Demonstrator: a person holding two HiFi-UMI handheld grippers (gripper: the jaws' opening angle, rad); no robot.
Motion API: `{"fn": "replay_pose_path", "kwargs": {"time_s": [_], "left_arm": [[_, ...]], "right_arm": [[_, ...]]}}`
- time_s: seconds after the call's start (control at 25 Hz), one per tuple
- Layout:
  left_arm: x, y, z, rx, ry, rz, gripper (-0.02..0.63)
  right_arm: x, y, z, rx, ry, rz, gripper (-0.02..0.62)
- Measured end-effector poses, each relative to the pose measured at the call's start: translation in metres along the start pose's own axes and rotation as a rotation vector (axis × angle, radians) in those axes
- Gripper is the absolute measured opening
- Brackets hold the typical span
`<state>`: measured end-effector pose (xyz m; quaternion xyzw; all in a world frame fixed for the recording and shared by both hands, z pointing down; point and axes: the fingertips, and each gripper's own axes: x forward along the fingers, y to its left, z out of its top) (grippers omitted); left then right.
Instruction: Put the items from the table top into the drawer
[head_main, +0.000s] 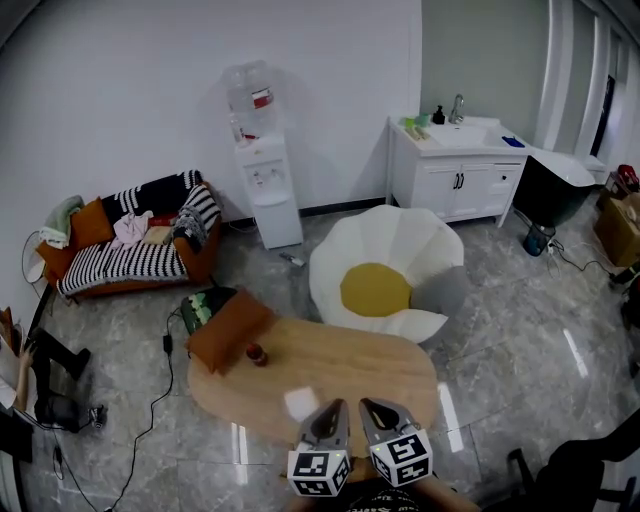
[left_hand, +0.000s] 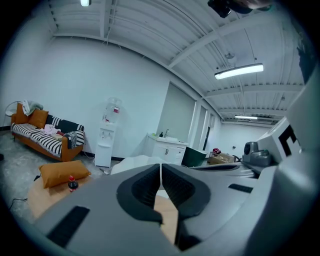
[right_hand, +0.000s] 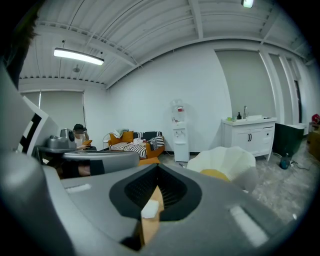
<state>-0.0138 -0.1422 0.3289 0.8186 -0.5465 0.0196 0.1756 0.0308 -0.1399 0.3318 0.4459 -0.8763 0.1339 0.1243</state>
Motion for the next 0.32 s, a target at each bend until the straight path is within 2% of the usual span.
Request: {"fn": "replay_pose_path", "kwargs": {"time_s": [0.32], "left_arm": [[0.0086,-0.0042,0.0085,-0.006,0.006,-0.025,0.020]], "right_arm": [[0.0032,-0.0113,0.0041,-0.002,0.012,-0.019,0.003]]}}
